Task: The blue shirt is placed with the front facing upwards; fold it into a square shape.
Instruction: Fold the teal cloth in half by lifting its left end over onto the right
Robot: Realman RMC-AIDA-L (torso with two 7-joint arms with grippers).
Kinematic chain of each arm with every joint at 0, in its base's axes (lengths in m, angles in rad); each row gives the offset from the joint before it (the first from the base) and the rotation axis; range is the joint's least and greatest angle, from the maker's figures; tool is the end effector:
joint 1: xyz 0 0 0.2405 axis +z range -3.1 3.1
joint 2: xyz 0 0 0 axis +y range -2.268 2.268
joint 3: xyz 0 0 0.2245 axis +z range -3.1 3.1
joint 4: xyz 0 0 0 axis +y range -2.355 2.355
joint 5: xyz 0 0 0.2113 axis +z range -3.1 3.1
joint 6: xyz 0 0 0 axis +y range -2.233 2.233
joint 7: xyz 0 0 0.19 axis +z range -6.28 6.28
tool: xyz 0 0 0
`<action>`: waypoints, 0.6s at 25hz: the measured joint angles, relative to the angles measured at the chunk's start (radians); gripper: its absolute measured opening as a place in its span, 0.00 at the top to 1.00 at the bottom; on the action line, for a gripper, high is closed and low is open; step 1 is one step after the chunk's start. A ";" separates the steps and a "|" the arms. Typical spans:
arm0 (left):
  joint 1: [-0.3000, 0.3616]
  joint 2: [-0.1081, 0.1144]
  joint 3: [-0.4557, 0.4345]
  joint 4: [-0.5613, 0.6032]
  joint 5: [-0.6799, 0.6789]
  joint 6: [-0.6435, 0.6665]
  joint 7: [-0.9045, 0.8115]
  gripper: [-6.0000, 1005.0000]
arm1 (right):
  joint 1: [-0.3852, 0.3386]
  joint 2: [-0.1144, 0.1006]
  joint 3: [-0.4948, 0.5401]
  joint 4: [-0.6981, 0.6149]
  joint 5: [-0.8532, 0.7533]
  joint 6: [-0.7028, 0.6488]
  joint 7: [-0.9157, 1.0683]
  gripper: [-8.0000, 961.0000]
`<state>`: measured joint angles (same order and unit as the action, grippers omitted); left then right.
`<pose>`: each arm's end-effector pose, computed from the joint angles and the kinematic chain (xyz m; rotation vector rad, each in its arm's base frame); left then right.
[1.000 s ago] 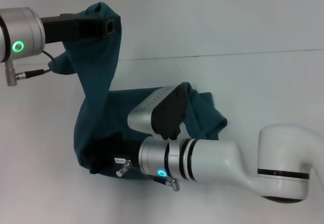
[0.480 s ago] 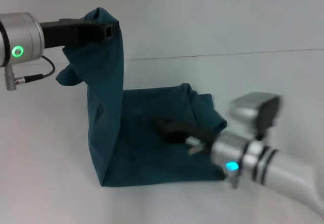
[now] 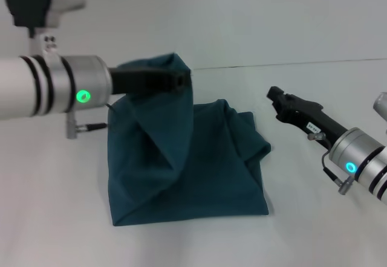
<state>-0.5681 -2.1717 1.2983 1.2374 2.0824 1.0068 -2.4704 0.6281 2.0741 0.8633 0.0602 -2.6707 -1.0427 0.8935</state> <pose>-0.0891 0.4100 -0.0376 -2.4370 -1.0266 -0.5615 0.2486 0.3948 -0.0554 -1.8887 1.0253 0.9898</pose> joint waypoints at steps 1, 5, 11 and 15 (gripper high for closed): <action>0.000 0.000 0.000 0.000 0.000 0.000 0.000 0.95 | -0.002 -0.002 0.002 -0.004 0.000 0.000 0.000 0.91; -0.016 -0.001 0.085 -0.096 -0.071 -0.089 0.024 0.94 | -0.004 -0.004 0.009 -0.023 0.003 -0.001 0.000 0.91; -0.061 -0.004 0.212 -0.286 -0.276 -0.244 0.177 0.93 | -0.005 -0.005 0.026 -0.049 0.013 -0.003 0.001 0.91; -0.106 -0.004 0.264 -0.406 -0.434 -0.278 0.364 0.91 | -0.008 -0.008 0.030 -0.064 0.024 -0.009 0.001 0.91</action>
<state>-0.6740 -2.1754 1.5622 0.8312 1.6480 0.7290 -2.1064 0.6200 2.0665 0.8928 -0.0035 -2.6464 -1.0516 0.8944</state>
